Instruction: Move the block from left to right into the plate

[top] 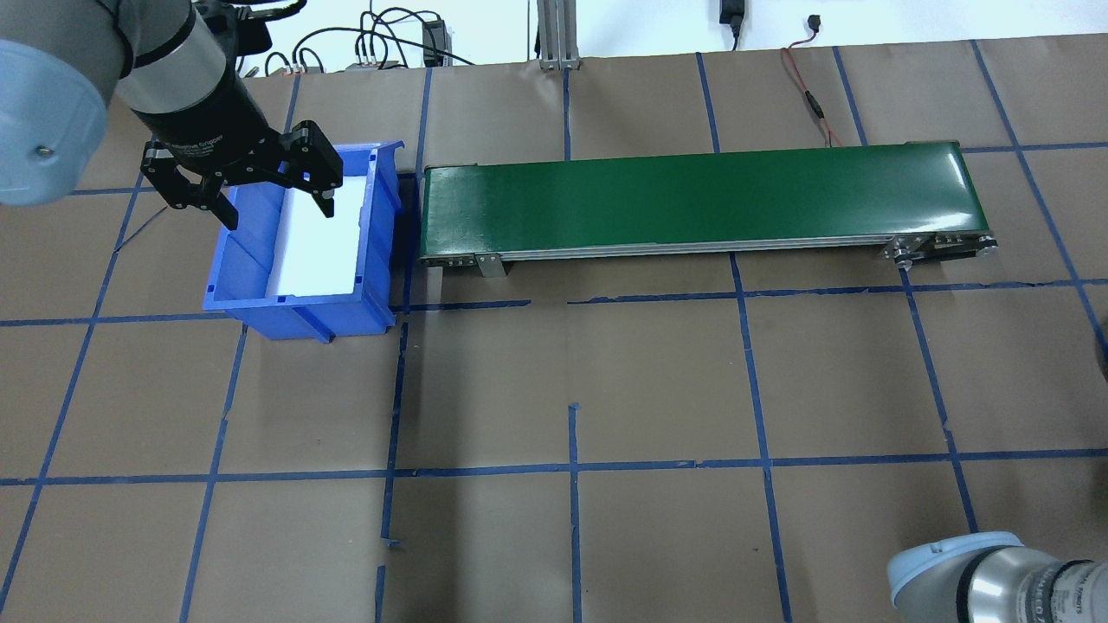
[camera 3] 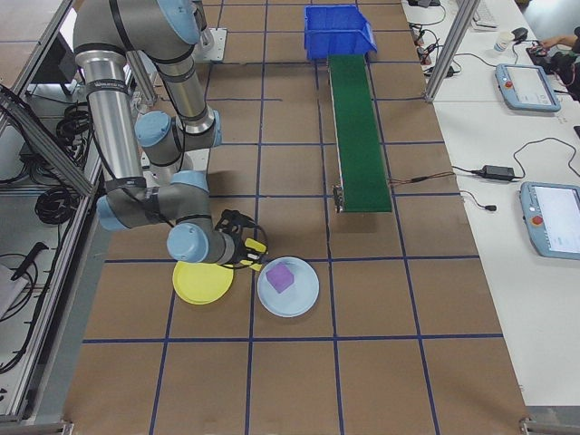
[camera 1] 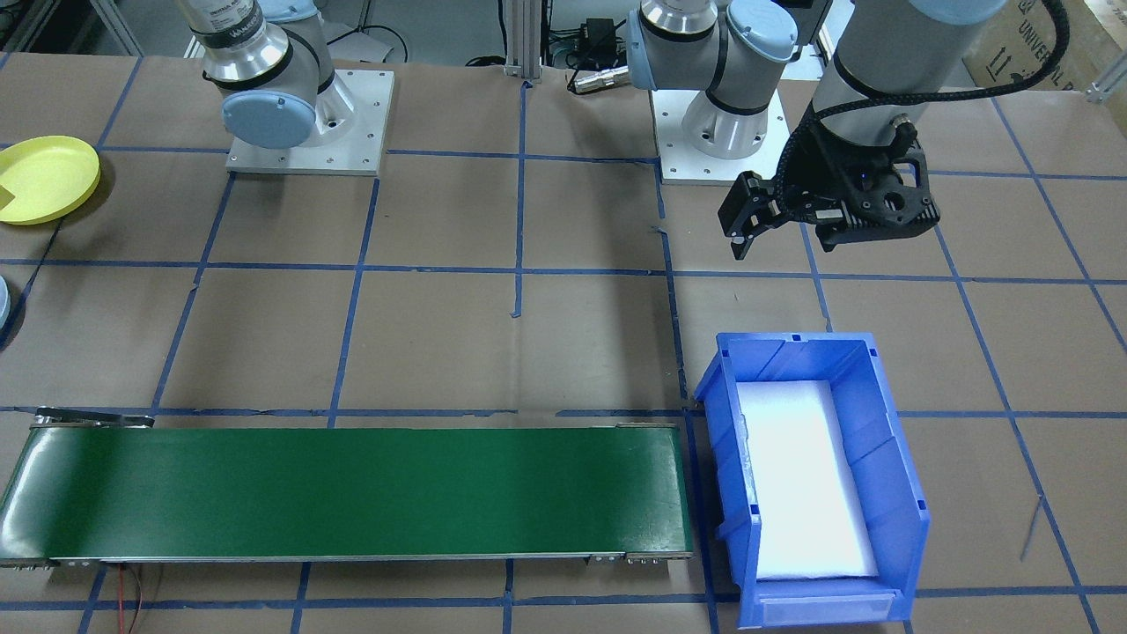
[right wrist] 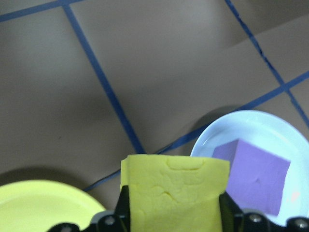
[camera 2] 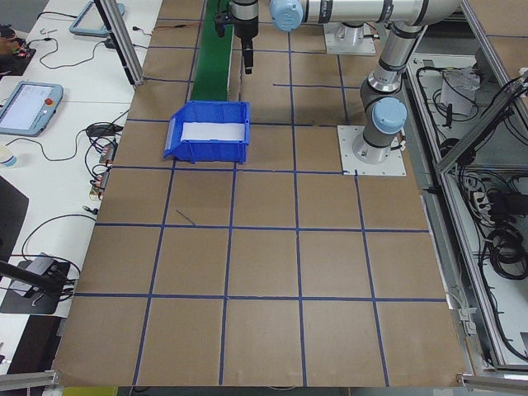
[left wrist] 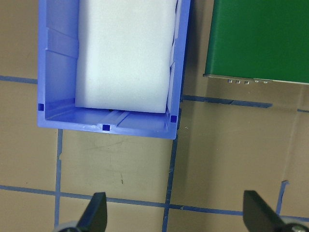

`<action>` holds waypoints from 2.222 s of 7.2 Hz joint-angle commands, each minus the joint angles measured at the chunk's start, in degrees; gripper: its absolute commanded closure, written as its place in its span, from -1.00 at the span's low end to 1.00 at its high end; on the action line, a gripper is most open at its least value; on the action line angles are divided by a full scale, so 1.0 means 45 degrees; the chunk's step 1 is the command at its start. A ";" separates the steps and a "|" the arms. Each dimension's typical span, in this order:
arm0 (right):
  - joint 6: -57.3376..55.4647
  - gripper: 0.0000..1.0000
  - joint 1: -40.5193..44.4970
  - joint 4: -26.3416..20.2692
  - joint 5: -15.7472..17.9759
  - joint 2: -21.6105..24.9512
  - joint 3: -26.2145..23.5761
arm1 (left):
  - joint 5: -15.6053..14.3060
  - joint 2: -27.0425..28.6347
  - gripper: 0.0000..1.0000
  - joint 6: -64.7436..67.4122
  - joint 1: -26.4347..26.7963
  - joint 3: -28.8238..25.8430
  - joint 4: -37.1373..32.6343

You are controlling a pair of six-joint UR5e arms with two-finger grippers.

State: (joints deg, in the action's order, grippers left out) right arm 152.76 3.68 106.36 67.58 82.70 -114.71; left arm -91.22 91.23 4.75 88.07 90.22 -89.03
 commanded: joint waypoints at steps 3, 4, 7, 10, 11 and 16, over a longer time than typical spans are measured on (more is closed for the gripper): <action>-0.0620 0.39 -0.0779 -0.0120 0.0138 -0.0057 -0.0700 | 0.0017 0.0021 -1.00 -0.0001 0.0039 -0.0050 -0.0001; -0.0723 -0.14 -0.0779 -0.0120 0.0138 -0.0077 -0.0701 | 0.0017 0.0021 -1.00 -0.0001 0.0019 -0.0069 0.0018; -0.0802 -0.99 -0.0779 -0.0101 0.0119 -0.0174 -0.0681 | 0.0017 0.0021 -1.00 -0.0001 0.0039 -0.0089 0.0019; -0.0880 -0.99 -0.0779 -0.0061 0.0138 -0.0194 -0.0661 | 0.0036 0.0021 -1.00 -0.0001 0.0039 -0.0089 0.0019; -0.2021 -0.99 -0.0779 -0.0042 0.0042 -0.0020 -0.0487 | 0.0037 0.0021 -1.00 -0.0001 0.0039 -0.0089 0.0019; -1.1524 -1.00 0.6391 0.0290 0.0587 0.1579 0.1269 | 0.0017 0.0001 -1.00 0.0018 0.0058 -0.0050 0.0019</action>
State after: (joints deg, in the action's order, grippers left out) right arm 111.53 23.12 107.67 69.68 87.52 -110.59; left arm -91.12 91.31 4.81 88.32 89.93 -88.95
